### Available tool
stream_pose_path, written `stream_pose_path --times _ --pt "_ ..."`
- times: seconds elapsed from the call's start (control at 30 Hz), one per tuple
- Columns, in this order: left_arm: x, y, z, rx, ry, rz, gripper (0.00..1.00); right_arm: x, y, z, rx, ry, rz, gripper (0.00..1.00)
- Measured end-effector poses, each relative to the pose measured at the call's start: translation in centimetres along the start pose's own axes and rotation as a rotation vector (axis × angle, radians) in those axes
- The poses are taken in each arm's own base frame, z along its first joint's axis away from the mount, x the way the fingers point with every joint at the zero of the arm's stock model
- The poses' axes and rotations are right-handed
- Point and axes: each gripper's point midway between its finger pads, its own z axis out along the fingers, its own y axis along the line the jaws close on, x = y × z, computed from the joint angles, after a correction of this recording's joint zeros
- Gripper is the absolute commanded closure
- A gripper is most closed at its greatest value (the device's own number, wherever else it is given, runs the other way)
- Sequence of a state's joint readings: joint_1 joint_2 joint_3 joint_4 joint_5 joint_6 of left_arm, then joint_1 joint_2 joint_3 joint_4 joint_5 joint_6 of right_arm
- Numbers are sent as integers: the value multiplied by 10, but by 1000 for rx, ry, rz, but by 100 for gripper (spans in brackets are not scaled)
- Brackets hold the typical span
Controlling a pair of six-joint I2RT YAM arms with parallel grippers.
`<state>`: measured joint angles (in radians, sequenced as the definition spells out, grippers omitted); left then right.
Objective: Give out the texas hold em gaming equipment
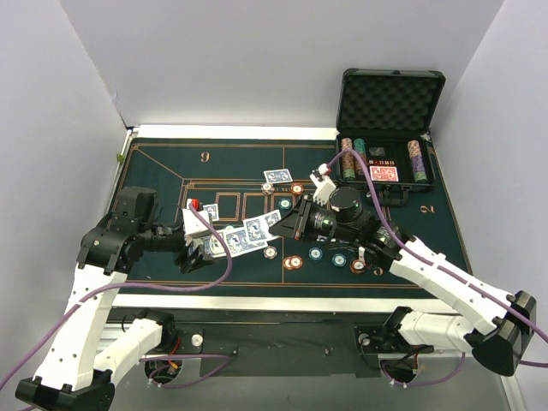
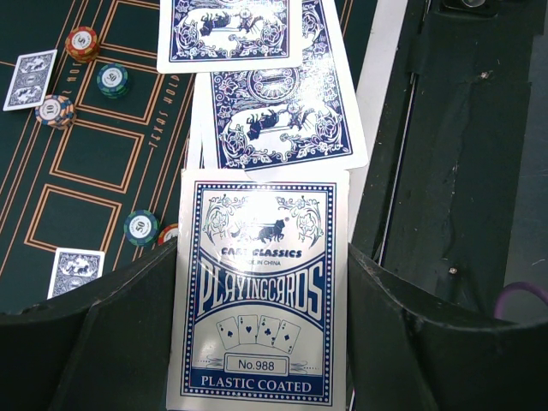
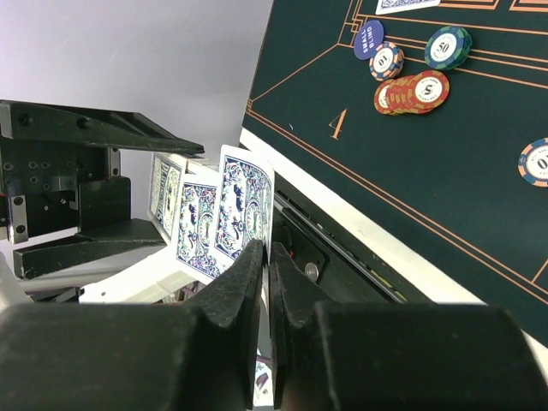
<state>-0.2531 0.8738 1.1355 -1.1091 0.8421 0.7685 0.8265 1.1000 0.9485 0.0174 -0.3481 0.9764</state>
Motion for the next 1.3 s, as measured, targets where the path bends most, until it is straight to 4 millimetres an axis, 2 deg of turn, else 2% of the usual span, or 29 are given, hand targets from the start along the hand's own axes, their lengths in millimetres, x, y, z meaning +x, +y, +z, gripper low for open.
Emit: stream_pose_path --times 0.2,0.63,0.73,0.83,0.93,1.0,1.07,1.2,1.3 --pt "0 0 0 0 0 -1 67 -10 -2 -5 0 -32 20 98" --pt "0 0 0 0 -1 -1 67 -27 19 -10 -85 -71 61 98" --pt "0 0 0 0 -1 -1 67 -43 28 -15 -105 -101 67 98" --pt "0 0 0 0 -2 -1 67 -69 38 -18 -127 -157 67 100" --pt "0 0 0 0 -2 -1 67 -93 40 -13 -133 -191 77 100" --pt "0 0 0 0 -2 0 67 -106 35 0 -129 -198 90 100" --pt "0 0 0 0 -2 0 67 -114 21 20 -106 -185 109 100" --pt "-1 0 0 2 -3 -1 67 -119 -19 76 -45 -121 174 100" --pt "-1 -1 0 2 -3 -1 67 -111 -55 124 5 -58 229 100"
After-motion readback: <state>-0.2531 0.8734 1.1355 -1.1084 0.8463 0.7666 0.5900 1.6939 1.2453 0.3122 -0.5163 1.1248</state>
